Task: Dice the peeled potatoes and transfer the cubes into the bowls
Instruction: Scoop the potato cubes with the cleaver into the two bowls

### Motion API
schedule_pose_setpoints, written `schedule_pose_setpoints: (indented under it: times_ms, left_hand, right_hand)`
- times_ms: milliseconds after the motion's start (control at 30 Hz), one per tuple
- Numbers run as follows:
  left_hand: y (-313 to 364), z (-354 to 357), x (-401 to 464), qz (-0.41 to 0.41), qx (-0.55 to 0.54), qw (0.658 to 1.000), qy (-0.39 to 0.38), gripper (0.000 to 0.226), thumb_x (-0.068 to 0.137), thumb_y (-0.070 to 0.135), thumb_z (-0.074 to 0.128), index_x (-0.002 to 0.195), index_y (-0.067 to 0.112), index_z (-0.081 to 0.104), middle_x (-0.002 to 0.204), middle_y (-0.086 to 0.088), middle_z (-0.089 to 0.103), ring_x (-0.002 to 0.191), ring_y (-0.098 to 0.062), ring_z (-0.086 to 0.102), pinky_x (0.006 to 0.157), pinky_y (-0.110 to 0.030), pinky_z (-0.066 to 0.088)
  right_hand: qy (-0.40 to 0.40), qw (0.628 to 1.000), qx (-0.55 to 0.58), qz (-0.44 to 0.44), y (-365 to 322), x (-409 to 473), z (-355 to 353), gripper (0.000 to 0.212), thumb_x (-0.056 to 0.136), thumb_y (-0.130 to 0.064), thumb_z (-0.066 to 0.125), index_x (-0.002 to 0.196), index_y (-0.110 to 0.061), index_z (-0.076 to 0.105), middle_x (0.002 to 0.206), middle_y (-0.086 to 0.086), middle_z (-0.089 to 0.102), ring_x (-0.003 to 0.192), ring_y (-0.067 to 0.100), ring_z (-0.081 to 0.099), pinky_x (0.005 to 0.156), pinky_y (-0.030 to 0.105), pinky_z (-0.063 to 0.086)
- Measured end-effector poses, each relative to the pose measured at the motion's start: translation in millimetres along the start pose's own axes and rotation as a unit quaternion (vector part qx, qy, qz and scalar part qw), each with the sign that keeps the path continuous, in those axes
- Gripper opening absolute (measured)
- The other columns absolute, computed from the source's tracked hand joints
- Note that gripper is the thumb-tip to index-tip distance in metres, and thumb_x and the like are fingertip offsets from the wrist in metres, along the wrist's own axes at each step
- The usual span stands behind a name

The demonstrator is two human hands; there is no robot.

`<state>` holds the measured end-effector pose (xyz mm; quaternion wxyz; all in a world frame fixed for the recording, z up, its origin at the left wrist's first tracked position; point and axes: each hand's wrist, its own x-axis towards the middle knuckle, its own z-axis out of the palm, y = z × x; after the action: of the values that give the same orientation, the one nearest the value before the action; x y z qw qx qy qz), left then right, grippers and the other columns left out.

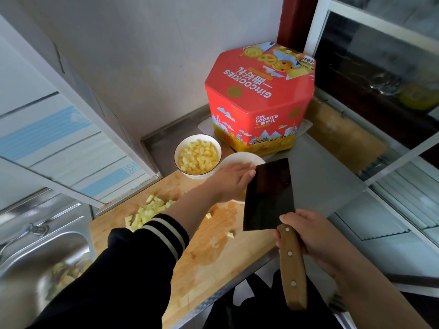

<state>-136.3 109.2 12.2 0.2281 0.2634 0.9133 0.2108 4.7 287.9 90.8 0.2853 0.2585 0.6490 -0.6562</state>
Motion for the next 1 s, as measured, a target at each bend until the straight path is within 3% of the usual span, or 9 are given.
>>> schedule_pose_setpoints:
  times_ms: [100, 200, 267, 400, 500, 667, 733, 833, 1000]
  left_hand:
    - [-6, -1, -9, -0.042, 0.003, 0.999, 0.019, 0.056, 0.106, 0.043, 0.015, 0.141, 0.018, 0.05, 0.145, -0.004, 0.049, 0.139, -0.021, 0.034, 0.115, -0.035, 0.019]
    - [-12, -4, -24, -0.039, 0.069, 0.989, 0.129, 0.052, 0.105, 0.042, 0.021, 0.131, 0.02, 0.059, 0.134, 0.001, 0.056, 0.126, -0.017, 0.039, 0.104, -0.032, 0.028]
    - [-17, -2, -40, -0.055, 0.024, 0.972, 0.227, 0.039, 0.104, 0.037, 0.033, 0.127, 0.022, 0.062, 0.129, 0.005, 0.056, 0.122, -0.013, 0.039, 0.098, -0.027, 0.028]
    - [-44, 20, -88, -0.116, -0.081, 0.903, 0.406, 0.022, 0.098, 0.019, 0.053, 0.116, 0.018, 0.065, 0.119, 0.002, 0.06, 0.115, -0.016, 0.047, 0.098, -0.034, 0.04]
    - [-74, 36, -125, -0.213, -0.096, 0.868, 0.438, 0.02, 0.096, 0.016, 0.055, 0.113, 0.016, 0.065, 0.118, -0.001, 0.062, 0.117, -0.023, 0.05, 0.098, -0.034, 0.038]
    - [-116, 34, -165, -0.318, -0.039, 0.888, 0.33, 0.041, 0.099, 0.032, 0.05, 0.139, 0.019, 0.051, 0.145, -0.004, 0.047, 0.137, -0.027, 0.035, 0.11, -0.044, 0.031]
    - [-133, 30, -168, -0.358, -0.024, 0.902, 0.239, 0.052, 0.103, 0.042, 0.038, 0.151, 0.022, 0.033, 0.159, -0.002, 0.026, 0.146, -0.027, 0.02, 0.116, -0.047, 0.023]
    - [-153, 27, -160, -0.361, -0.018, 0.92, 0.15, 0.059, 0.103, 0.049, 0.024, 0.156, 0.024, 0.015, 0.164, 0.002, 0.006, 0.15, -0.027, 0.008, 0.119, -0.049, 0.015]
    - [-167, 32, -144, -0.33, -0.025, 0.938, 0.102, 0.057, 0.104, 0.049, 0.021, 0.155, 0.023, 0.021, 0.163, -0.002, 0.017, 0.148, -0.027, 0.018, 0.12, -0.046, 0.017]
  right_hand:
    - [-0.01, 1.0, -0.001, -0.003, 1, -6, -2, 0.013, 0.096, -0.013, 0.05, 0.086, -0.004, 0.052, 0.072, 0.021, 0.062, 0.058, 0.022, 0.061, 0.067, 0.041, 0.055]
    - [0.006, 1.0, -0.013, -0.015, 3, -12, -5, 0.013, 0.097, -0.01, 0.047, 0.088, -0.002, 0.053, 0.065, 0.02, 0.062, 0.052, 0.023, 0.058, 0.059, 0.037, 0.055]
    - [0.032, 0.999, -0.019, -0.026, 4, -14, -6, 0.013, 0.097, -0.006, 0.046, 0.087, -0.002, 0.052, 0.06, 0.016, 0.058, 0.045, 0.02, 0.054, 0.046, 0.029, 0.052]
    - [0.044, 0.97, -0.206, -0.122, 12, -13, -9, 0.01, 0.097, -0.014, 0.051, 0.09, -0.008, 0.054, 0.066, 0.007, 0.059, 0.047, 0.011, 0.057, 0.049, 0.022, 0.05]
    - [0.034, 0.93, -0.311, -0.192, 19, -15, 1, 0.007, 0.094, -0.023, 0.057, 0.088, -0.026, 0.055, 0.069, 0.002, 0.061, 0.056, 0.008, 0.061, 0.055, 0.022, 0.047]
    - [0.067, 0.834, -0.447, -0.318, 48, -8, 33, 0.023, 0.092, -0.021, 0.058, 0.077, -0.036, 0.048, 0.067, -0.01, 0.045, 0.062, 0.006, 0.047, 0.051, 0.018, 0.031]
    - [0.082, 0.806, -0.494, -0.316, 59, -1, 51, 0.026, 0.096, -0.026, 0.051, 0.109, -0.048, 0.057, 0.084, -0.01, 0.051, 0.072, 0.008, 0.052, 0.056, 0.02, 0.038]
    - [0.114, 0.764, -0.569, -0.281, 75, 14, 65, 0.045, 0.1, -0.034, 0.04, 0.145, -0.039, 0.038, 0.106, -0.005, 0.052, 0.086, 0.015, 0.06, 0.069, 0.027, 0.049]
    - [0.158, 0.75, -0.576, -0.283, 91, 37, 73, 0.04, 0.093, -0.027, 0.055, 0.132, -0.03, 0.057, 0.083, -0.004, 0.053, 0.056, 0.014, 0.054, 0.045, 0.024, 0.04]
